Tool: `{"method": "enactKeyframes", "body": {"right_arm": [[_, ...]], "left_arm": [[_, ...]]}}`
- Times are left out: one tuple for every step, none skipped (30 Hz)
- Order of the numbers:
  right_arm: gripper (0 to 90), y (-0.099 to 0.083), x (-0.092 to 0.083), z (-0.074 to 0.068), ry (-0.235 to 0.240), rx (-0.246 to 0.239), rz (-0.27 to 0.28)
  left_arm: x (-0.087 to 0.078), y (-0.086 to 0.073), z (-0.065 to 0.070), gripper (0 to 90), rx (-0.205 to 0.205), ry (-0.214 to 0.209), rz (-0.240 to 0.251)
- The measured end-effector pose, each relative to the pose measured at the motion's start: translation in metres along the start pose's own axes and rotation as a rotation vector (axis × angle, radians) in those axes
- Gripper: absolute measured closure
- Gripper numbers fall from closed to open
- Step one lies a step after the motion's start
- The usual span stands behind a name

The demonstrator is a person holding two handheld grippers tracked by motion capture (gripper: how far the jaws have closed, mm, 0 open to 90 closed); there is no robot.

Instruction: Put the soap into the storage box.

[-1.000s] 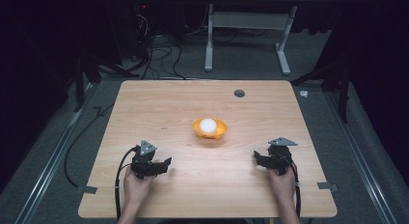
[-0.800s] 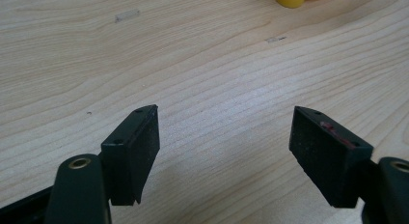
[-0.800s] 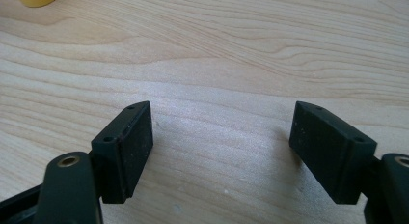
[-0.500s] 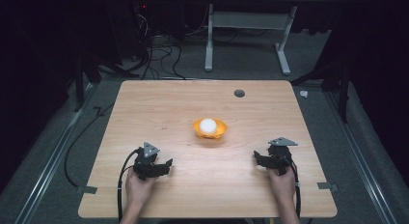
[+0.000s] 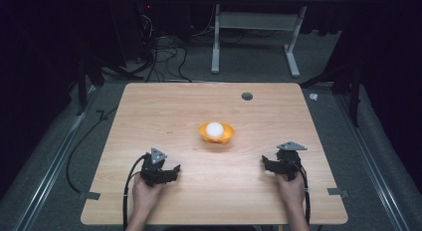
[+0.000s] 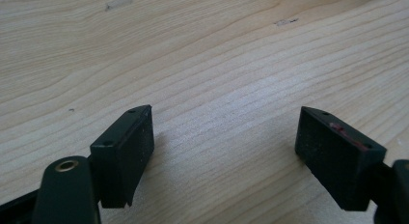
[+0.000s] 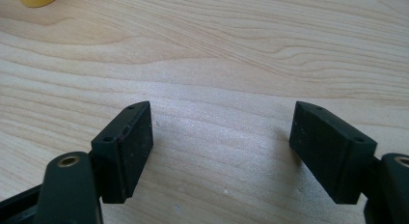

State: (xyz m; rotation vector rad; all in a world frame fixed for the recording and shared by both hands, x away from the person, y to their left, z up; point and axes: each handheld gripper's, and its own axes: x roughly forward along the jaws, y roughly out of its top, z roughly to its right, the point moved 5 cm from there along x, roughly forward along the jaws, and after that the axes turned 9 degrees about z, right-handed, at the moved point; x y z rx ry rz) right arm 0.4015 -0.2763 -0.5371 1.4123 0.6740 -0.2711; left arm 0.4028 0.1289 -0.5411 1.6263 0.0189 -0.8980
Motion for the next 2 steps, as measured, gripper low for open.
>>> {"method": "enactKeyframes", "body": {"right_arm": [[24.3,0.0000,0.0000,0.0000,0.000,0.000,0.000],[24.3,0.0000,0.0000,0.0000,0.000,0.000,0.000]], "left_arm": [[0.0000,0.0000,0.0000,21.7,0.001,0.000,0.000],[-0.0001,-0.0001,0.0000,21.7,0.002,0.000,-0.001]]}}
